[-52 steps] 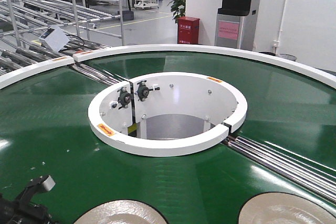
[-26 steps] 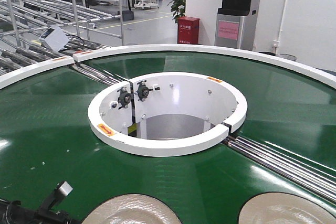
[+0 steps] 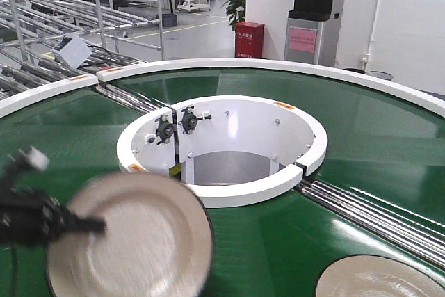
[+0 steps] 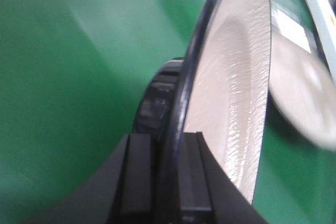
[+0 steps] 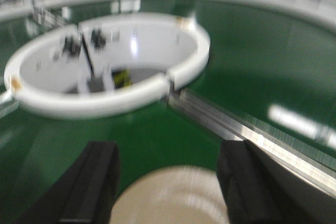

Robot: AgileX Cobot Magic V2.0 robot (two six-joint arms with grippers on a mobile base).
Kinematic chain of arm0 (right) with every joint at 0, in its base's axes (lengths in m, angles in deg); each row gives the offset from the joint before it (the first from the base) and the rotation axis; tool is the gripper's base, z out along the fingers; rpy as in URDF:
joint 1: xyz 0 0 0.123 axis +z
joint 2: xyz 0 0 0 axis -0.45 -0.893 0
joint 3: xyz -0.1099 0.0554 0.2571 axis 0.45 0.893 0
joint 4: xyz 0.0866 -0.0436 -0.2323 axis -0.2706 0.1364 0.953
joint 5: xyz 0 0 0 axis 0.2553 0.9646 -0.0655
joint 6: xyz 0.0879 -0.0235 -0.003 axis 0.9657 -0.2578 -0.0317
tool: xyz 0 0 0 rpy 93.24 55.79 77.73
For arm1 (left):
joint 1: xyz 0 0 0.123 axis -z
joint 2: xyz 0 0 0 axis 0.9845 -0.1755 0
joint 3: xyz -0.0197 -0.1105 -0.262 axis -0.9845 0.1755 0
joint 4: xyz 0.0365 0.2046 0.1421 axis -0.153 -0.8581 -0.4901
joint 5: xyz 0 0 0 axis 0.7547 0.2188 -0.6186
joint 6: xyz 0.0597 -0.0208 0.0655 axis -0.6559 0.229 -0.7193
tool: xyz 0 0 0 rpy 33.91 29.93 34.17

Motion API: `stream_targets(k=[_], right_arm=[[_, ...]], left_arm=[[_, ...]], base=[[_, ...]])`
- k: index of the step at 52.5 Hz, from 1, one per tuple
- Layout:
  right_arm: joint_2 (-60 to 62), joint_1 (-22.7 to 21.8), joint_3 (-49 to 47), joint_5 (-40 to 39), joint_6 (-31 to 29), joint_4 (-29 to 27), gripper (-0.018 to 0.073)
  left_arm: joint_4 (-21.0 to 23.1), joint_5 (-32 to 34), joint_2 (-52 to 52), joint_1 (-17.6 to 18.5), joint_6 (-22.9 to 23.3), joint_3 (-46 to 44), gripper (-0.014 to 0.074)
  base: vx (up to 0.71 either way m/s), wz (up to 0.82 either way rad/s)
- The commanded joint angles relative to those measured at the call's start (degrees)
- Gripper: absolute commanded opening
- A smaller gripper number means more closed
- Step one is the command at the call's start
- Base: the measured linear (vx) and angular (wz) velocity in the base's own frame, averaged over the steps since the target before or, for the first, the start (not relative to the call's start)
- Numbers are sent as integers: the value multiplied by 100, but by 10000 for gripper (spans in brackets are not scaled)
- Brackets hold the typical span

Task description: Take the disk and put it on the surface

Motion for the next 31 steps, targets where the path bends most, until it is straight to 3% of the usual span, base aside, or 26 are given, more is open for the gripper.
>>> stream_targets(k=[1,10,15,21,31], right_arm=[[-741,-40,-720,815,71,-243,428],[-2357,-40,-1696,2273,-1121,-1798,427],[-3063,-153,-2268,2782,-1515,-2060,427],[-3791,-816,-2759,3235,-1531,-2105,427],[-4595,-2369,-2802,3424,-1733,-2514,403]], left_arm=[[654,15,710,-158,336,-372,-3],[605,-66,1144,-216,337,-484,-2],[587,-146,1220,-216,337,-484,-2],[466,-276,1226,-216,343,-484,-2],[324,-367,1226,-216,502,-484,-2]], base=[[0,0],[0,0],[0,0],[0,0],[0,0]])
